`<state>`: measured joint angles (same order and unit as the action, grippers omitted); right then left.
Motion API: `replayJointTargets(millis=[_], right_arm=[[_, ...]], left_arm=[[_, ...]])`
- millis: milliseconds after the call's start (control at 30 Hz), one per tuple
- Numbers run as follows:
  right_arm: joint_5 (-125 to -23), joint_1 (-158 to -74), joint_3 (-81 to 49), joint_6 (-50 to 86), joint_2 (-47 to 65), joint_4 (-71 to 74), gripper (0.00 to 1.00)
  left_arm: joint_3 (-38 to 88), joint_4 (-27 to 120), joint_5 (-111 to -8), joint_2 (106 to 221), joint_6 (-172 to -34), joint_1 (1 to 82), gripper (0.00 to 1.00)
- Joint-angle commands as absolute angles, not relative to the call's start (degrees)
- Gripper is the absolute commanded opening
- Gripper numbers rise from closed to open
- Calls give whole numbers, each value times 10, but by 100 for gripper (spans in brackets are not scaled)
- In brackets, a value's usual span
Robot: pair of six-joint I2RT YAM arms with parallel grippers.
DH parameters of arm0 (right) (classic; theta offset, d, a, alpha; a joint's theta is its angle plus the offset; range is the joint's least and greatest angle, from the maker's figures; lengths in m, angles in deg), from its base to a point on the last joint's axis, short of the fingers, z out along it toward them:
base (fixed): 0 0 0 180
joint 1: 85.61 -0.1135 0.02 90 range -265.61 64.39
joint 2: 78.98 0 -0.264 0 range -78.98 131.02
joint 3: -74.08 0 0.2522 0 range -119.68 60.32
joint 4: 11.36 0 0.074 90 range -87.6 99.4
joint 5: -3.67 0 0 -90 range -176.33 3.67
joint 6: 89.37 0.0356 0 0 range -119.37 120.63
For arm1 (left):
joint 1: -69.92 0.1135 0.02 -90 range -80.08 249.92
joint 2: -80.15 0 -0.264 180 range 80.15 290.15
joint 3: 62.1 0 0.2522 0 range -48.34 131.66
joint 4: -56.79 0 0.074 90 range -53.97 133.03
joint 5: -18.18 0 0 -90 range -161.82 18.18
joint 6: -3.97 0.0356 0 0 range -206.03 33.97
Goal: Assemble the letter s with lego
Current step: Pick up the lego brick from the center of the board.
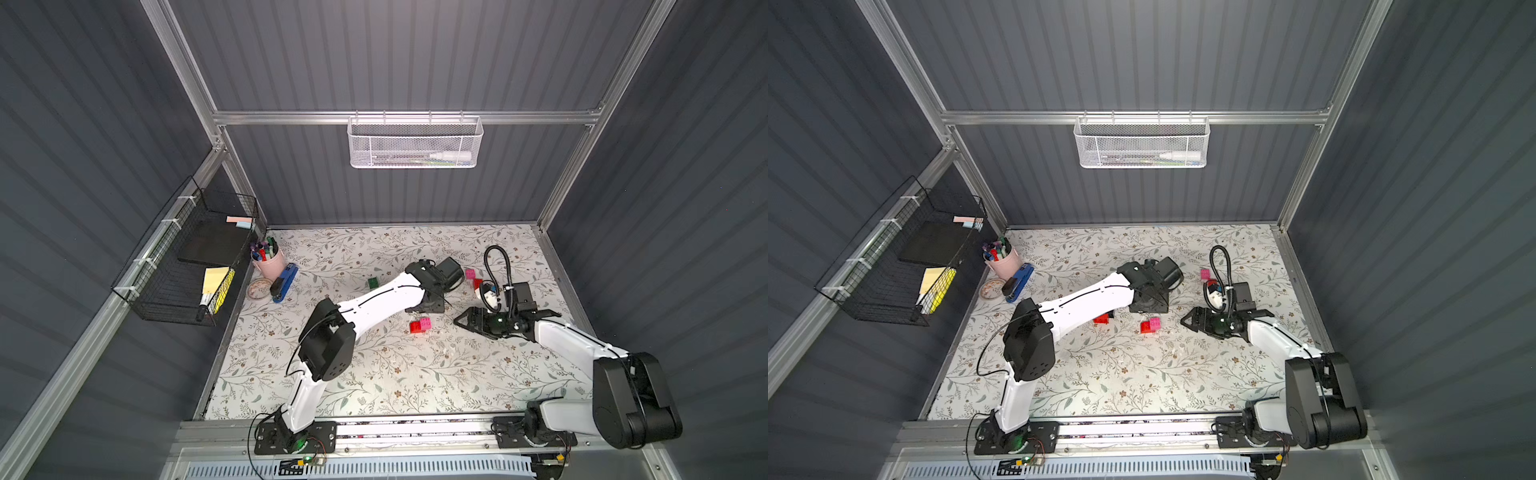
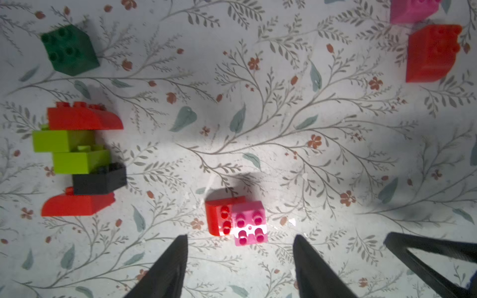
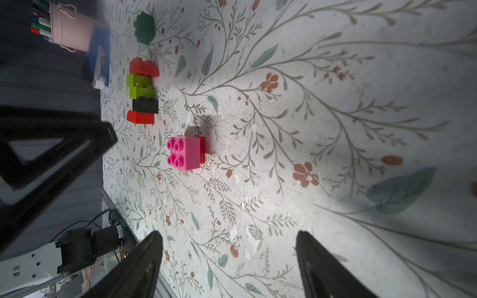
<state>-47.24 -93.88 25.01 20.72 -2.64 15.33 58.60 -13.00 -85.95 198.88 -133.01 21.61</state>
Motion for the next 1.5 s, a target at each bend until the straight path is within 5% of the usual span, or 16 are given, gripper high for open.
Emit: replayJointTargets(millis=[0,400,833,1467], right_arm=[[-448,-949,233,201,-39,153,83],[-480,-1000,198,210,-37,173,84],[-498,-1012,155,212,3,194,84],[-505,-1028,123,222,51,193,83]], left_arm=[[573,-151,-847,1970,-1287,262,68],[599,-87,-812,2046,-1230,396,70],[603,-36,-788,2097,-1220,453,67],[622,-44,-780,2138,-1191,471,37]])
